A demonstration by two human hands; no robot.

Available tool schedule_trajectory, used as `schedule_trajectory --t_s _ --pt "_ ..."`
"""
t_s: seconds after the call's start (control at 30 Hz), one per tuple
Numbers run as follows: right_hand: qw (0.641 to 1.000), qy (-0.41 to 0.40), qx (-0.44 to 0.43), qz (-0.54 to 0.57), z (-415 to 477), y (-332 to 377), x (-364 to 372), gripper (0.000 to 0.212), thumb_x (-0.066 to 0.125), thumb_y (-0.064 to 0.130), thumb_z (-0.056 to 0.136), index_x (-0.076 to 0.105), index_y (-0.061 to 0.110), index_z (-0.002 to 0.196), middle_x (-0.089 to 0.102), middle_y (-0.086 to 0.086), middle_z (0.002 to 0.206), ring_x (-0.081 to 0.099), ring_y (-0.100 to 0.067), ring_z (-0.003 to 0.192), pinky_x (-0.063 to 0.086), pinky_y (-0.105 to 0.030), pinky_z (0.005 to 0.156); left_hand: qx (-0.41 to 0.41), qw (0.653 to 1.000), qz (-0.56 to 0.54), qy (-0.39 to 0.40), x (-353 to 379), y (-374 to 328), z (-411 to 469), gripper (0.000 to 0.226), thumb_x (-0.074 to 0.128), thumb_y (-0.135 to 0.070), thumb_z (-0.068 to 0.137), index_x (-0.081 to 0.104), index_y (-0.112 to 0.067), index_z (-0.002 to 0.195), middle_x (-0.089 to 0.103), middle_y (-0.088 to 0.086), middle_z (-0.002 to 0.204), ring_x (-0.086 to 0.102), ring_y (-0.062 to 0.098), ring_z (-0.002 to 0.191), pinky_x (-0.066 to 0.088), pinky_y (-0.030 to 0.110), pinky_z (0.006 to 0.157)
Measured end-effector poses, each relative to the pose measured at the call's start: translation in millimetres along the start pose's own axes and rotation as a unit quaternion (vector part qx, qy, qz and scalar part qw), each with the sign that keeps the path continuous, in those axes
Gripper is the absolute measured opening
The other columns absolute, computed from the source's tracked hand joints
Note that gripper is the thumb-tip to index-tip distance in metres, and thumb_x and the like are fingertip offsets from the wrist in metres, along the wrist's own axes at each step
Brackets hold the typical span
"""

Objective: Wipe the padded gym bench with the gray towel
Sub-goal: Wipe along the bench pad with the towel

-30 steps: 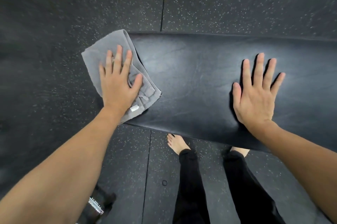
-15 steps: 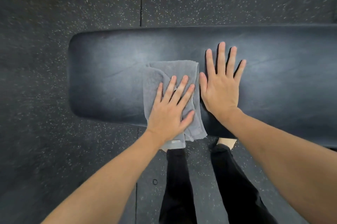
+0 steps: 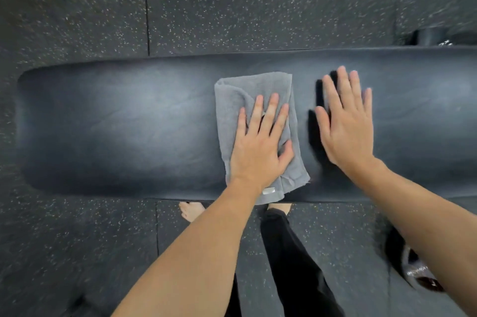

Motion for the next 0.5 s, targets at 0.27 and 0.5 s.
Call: schedule_trajectory --t_s 0.27,0.5 --pt "0.998 0.039 -0.008 -0.055 -13.3 -67.2 4.3 0.064 0.03 0.038 0.103 0.018 0.018 0.162 0.009 -0.009 0.171 0.007 -0.033 0.157 0.006 -0.056 0.124 -0.012 1.0 0.01 -0.022 1.4 3.9 0.8 0.07 0.048 -0.045 0.096 0.037 -0.02 0.161 0.026 0.004 0.171 0.022 0.03 0.159 0.009 0.054 0.13" --pt "0.998 0.014 -0.019 -0.058 -13.6 -69.0 5.6 0.064 0.032 0.038 0.102 0.021 0.018 0.161 0.012 -0.009 0.171 0.009 -0.033 0.157 0.007 -0.055 0.125 -0.013 0.999 0.012 -0.029 2.5 5.5 0.4 0.071 0.049 -0.047 0.095 0.038 -0.023 0.16 0.025 0.003 0.171 0.022 0.029 0.159 0.01 0.054 0.13"
Point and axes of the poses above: each hand's wrist, its own z-axis towards the middle knuckle, its own x-axis out of the palm, y = z × x, the point moved 4 cm from there along z, towards the middle knuckle
